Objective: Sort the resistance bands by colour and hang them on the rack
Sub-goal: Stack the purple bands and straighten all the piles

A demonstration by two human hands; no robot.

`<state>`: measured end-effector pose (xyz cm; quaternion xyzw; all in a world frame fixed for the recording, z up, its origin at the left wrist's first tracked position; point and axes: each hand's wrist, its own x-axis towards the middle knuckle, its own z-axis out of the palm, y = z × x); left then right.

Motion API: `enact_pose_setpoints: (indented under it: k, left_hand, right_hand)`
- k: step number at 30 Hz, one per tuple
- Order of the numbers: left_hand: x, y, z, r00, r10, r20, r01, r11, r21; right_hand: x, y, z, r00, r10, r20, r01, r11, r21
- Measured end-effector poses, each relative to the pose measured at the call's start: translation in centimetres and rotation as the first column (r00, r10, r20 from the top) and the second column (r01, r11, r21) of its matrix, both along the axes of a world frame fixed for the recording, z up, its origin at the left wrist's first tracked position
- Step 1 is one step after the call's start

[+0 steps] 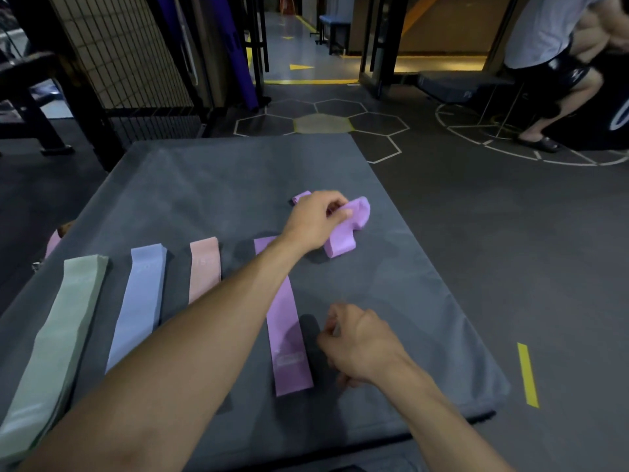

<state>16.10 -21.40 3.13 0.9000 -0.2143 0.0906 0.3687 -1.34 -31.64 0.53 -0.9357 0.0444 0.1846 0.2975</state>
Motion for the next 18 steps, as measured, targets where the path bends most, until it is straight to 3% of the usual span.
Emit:
enact_pose_setpoints:
  k: [5, 10, 15, 18]
  left_hand:
    - [-0.1, -0.1, 4.0, 0.989, -0.024, -0.149, -0.010, 0.975, -0.223]
    - [-1.8, 0.2, 6.1, 0.981, -0.081, -0.174, -0.001, 0.905, -0.425]
    - [-3.5, 1.3, 8.1, 0.978, -0.109, -0.178, -0.011, 0.824, -0.567]
    - [-4.8, 2.0, 9.5, 0.972, -0.117, -0.205, -0.021, 0.822, -0.568]
  right_hand:
    - [0.2, 0.1, -0.1, 0.996, -0.060, 0.066, 0.059, 0.998, 0.015]
    - [0.2, -0.3, 0.3, 0.985, -0.124, 0.121, 0.118, 0.991, 0.056]
    - [0.0, -0.7, 1.6, 0.941, -0.275, 0.199, 0.221, 0.941, 0.258]
    - [-0.4, -1.1, 2.9, 0.889, -0.377, 0.262, 0.240, 0.868, 0.434]
